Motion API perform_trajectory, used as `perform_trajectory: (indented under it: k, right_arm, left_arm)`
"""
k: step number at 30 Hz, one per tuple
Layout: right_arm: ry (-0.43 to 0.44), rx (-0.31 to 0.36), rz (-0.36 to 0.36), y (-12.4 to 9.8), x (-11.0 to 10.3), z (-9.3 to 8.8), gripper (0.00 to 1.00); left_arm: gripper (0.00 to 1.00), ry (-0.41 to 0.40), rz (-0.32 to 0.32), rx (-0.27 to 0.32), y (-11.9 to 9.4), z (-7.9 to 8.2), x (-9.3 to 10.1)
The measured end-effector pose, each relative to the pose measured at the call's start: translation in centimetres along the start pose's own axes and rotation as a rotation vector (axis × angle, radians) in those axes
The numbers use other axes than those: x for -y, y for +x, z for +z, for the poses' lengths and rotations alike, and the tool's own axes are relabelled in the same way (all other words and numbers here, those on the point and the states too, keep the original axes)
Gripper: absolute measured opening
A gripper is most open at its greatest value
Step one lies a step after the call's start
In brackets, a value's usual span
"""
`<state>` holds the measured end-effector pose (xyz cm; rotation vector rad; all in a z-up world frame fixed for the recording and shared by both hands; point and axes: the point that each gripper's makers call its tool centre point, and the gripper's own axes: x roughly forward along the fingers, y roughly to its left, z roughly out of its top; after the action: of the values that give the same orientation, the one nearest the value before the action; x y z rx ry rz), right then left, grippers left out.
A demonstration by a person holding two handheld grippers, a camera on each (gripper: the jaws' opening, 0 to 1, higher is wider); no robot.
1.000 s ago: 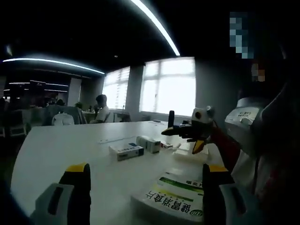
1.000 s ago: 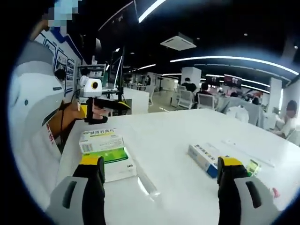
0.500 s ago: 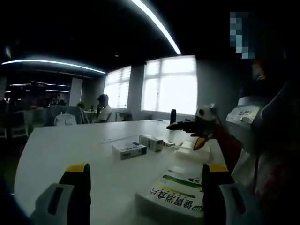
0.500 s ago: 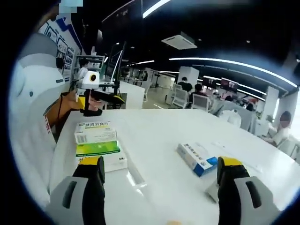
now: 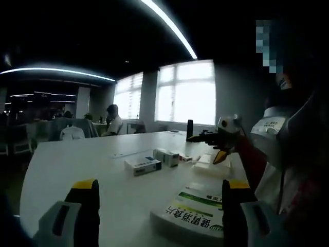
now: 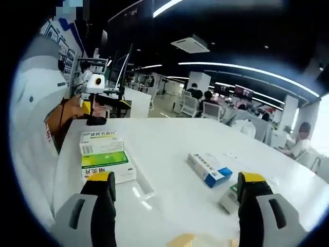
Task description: Arrange the small medicine boxes into an aligned row inside the storage area until every box is upright, visible, and separated from the surrounding clutter.
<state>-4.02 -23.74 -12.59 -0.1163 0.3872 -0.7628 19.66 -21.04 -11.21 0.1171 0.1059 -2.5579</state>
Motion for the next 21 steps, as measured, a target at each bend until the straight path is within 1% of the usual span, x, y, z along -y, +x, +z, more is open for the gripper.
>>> perform_trajectory:
  k: [5, 9, 12, 14, 16, 18, 21]
  right_arm:
    - [-0.001, -0.015, -0.028, -0.5, 0.2, -0.3, 0.96]
    - [0.0, -0.014, -0.038, -0.8, 0.5, -0.4, 0.96]
    - [0.012, -0.012, -0.047, -0.7, 1.0, -0.4, 0.96]
    - [0.032, -0.005, -0.05, -0.7, 1.4, -0.3, 0.97]
    - [0.061, 0.014, -0.051, -0.8, 1.5, -0.1, 1.0]
    - [0.075, 0.024, -0.053, -0.9, 1.7, 0.0, 1.0]
    - [0.107, 0.069, -0.086, -1.0, 2.6, 0.3, 1.0]
  left_arm:
    - [1.0, 0.002, -0.006, -0.006, -0.1, 0.0, 0.2]
    - [1.0, 0.008, -0.004, -0.017, -0.2, 0.1, -0.1]
    - [1.0, 0.012, -0.002, -0.007, -0.2, 0.3, -0.2]
    - [1.0, 0.007, 0.002, 0.004, -0.1, 0.4, -0.2]
    - [1.0, 0.002, 0.003, 0.01, 0.0, 0.2, -0.1]
    - [1.0, -0.006, 0.003, 0.009, 0.1, 0.0, -0.1]
    - [1.0, -0.012, 0.0, 0.008, 0.4, -0.3, 0.0]
